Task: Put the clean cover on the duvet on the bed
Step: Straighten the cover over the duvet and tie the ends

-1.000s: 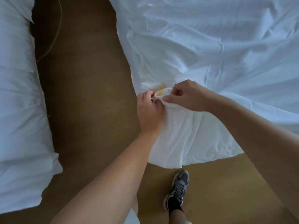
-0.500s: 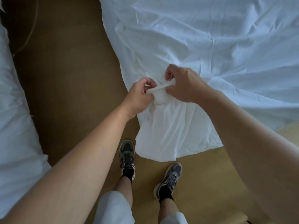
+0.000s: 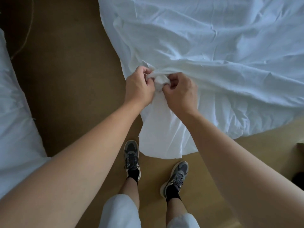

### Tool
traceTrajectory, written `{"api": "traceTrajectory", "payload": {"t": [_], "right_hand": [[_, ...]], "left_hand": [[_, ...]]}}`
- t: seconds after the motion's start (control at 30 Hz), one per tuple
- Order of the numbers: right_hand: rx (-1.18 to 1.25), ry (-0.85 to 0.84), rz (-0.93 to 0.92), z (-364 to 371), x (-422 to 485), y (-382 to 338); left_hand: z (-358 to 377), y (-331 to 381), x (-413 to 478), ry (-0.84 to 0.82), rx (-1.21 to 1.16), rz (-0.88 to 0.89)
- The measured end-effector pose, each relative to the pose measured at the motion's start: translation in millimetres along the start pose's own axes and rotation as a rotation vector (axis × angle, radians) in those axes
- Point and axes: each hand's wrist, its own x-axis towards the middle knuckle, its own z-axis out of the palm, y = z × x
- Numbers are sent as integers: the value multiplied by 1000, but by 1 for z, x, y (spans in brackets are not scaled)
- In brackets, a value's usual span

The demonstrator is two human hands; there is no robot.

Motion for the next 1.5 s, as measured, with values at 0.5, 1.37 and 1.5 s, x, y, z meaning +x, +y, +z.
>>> {"api": "traceTrajectory", "payload": {"t": [0.5,1.37,1.5], "right_hand": [[-39,-177,177,-28,37,10],[-74,-87,-191,-45,6,-11],[-47,-74,-116,-47,14,-15]], "left_hand": [[-45,19,27,-1114,-669,-191],[-46,30,32,-832,-463,-283],[-51,28,24,-872,-567,-201]]}}
